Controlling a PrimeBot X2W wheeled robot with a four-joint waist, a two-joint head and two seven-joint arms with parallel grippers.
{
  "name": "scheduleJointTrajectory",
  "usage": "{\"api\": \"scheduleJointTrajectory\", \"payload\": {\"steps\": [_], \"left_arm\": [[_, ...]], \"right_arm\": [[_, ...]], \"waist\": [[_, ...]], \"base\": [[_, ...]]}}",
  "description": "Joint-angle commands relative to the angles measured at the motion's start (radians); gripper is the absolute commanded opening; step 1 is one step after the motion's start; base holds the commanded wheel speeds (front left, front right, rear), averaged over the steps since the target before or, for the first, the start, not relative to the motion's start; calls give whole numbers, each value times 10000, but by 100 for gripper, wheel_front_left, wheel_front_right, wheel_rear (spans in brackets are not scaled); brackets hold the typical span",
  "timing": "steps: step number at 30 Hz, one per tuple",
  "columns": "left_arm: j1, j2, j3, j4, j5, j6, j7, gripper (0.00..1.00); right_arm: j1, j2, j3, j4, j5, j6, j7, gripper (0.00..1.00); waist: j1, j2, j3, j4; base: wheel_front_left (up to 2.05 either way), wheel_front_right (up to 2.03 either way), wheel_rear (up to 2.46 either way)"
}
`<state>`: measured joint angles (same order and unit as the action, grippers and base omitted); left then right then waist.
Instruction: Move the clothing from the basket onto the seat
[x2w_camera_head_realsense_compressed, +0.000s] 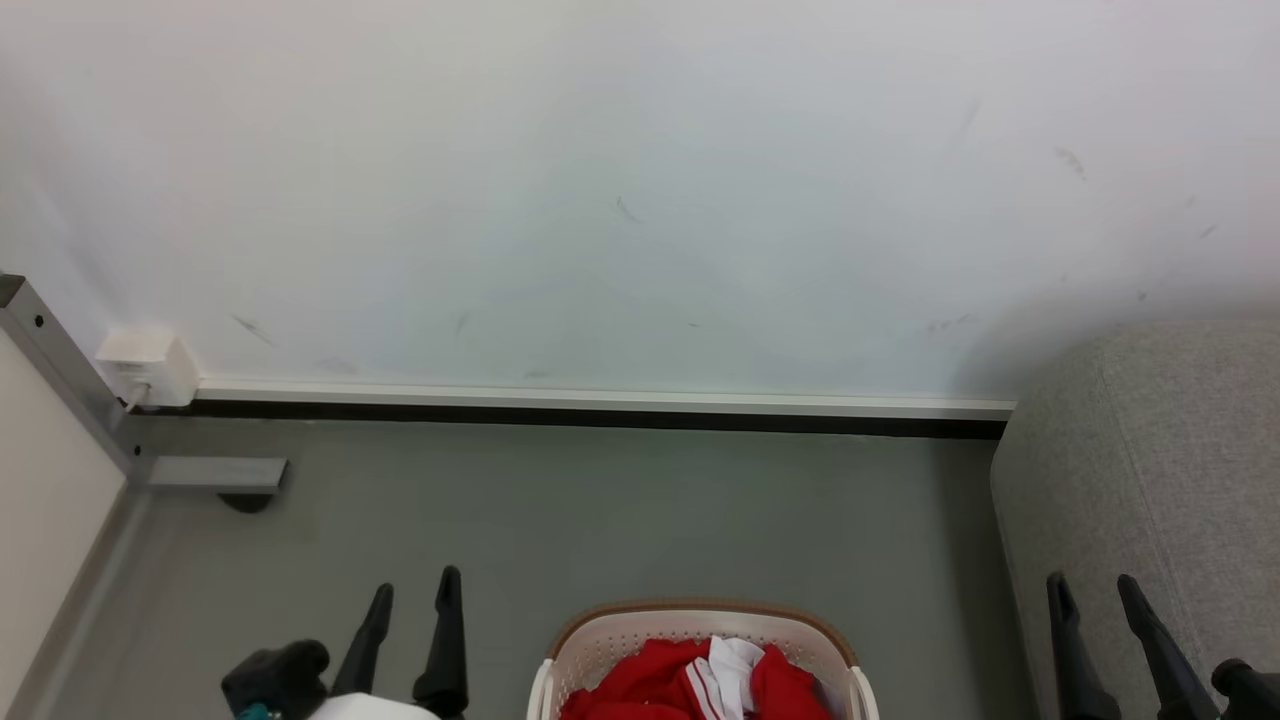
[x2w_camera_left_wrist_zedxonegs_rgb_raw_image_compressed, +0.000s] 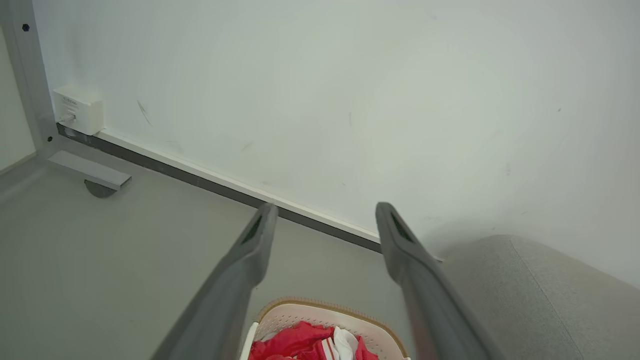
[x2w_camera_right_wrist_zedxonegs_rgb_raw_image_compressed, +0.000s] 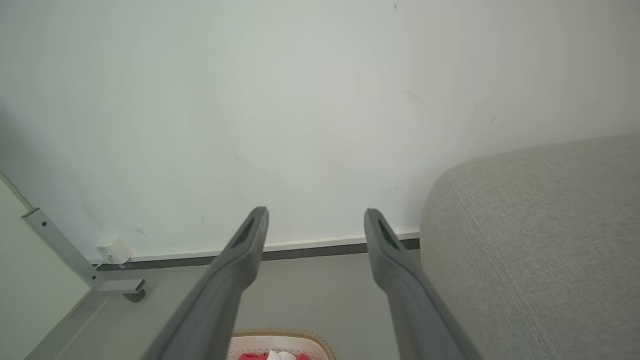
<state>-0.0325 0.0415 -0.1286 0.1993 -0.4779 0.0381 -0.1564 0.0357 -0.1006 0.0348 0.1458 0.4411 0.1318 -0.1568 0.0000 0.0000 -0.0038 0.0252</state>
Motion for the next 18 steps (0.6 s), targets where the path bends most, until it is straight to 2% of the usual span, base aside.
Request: {"api": "scheduleJointTrajectory", "payload": {"steps": [1, 18], "left_arm": [[25, 87, -28, -126, 398, 41, -108, 100], [192, 102, -198, -380, 2133, 251, -508, 100]], "right_arm": [[4, -99, 26, -126, -304, -12, -102, 100], [205, 45, -234, -54, -1863, -15, -501, 100]], "waist": [[0, 0, 3, 7], [0, 0, -10, 72]], "base": [[0, 0, 0], [0, 0, 0]]}}
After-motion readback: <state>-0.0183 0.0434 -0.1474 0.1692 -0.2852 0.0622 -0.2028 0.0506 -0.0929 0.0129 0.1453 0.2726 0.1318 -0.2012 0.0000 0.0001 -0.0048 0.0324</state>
